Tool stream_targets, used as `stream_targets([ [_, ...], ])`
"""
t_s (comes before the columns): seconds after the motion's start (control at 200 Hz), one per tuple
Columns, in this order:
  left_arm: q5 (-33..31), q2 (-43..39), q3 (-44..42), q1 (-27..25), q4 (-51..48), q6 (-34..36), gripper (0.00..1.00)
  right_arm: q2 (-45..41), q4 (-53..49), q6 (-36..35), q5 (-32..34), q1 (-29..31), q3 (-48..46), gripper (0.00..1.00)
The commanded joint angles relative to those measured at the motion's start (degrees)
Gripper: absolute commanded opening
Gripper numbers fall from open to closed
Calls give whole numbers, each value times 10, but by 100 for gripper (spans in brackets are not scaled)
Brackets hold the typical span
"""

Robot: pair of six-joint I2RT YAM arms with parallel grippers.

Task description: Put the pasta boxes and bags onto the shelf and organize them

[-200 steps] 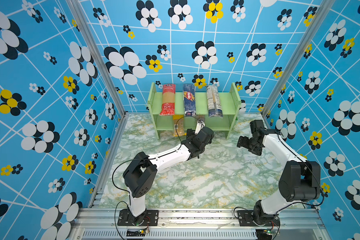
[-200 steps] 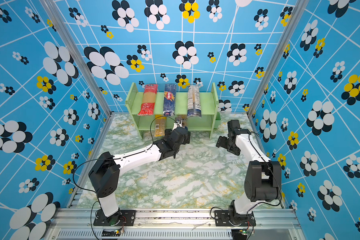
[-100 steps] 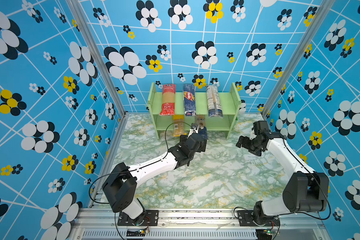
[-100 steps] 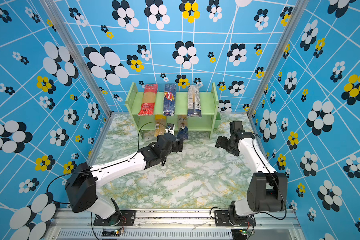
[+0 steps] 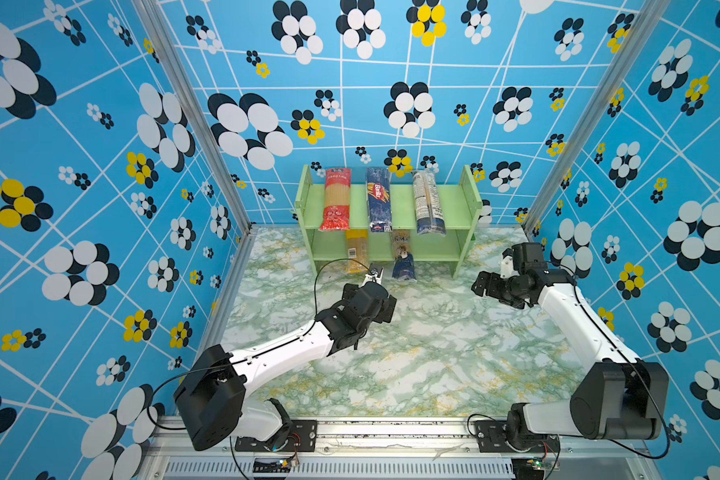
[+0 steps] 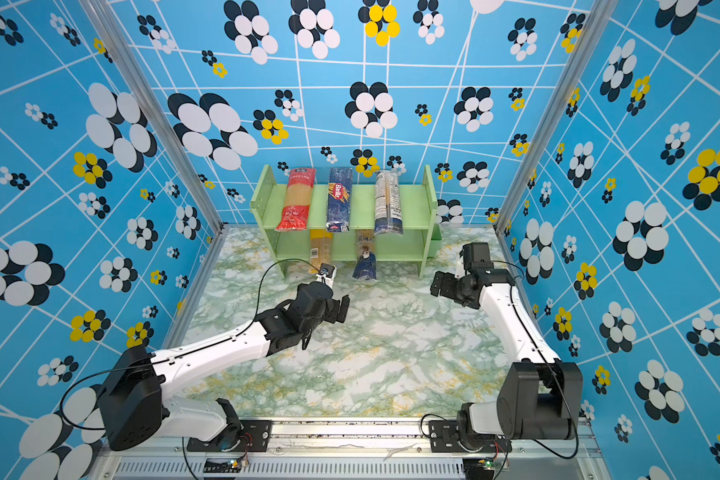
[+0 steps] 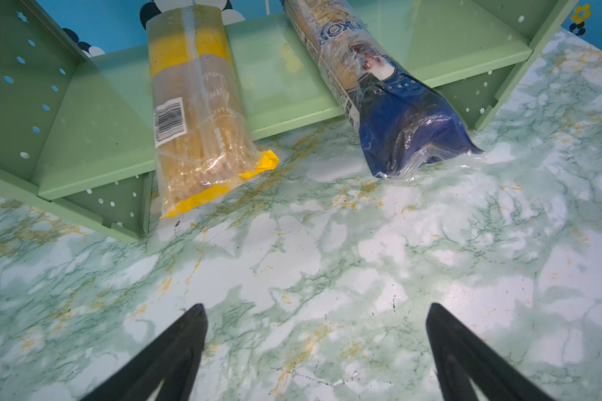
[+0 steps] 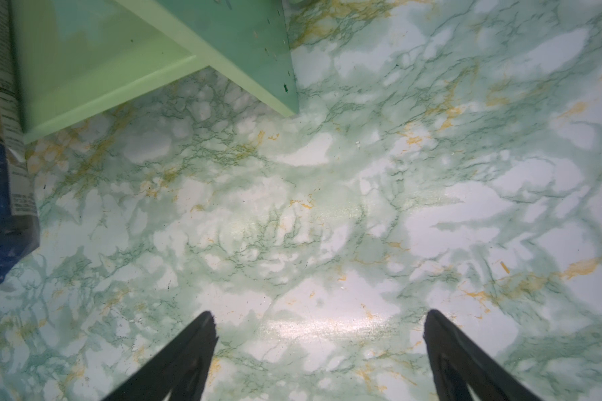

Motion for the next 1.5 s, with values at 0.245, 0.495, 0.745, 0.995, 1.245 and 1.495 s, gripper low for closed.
stream_targets([
  [0.245, 59, -157, -132, 85, 58, 37, 99, -19, 58, -53, 23, -4, -31, 96],
  [0.495, 68, -252, -174, 156, 69, 87, 99, -9, 110, -66, 49, -4, -39, 96],
  [0.745, 97, -266, -218, 235, 150, 150, 99, 8, 224, -83, 84, -4, -86, 96],
  [0.995, 167, -229, -236, 315, 216, 131, 99, -1, 342, -109, 115, -4, -158, 96],
  [1.245, 193, -199, -250, 358, 266, 142, 99, 22, 408, -121, 123, -3, -189, 95],
  [1.495, 210, -166, -285, 393, 345, 150, 99, 41, 478, -126, 120, -4, -213, 96],
])
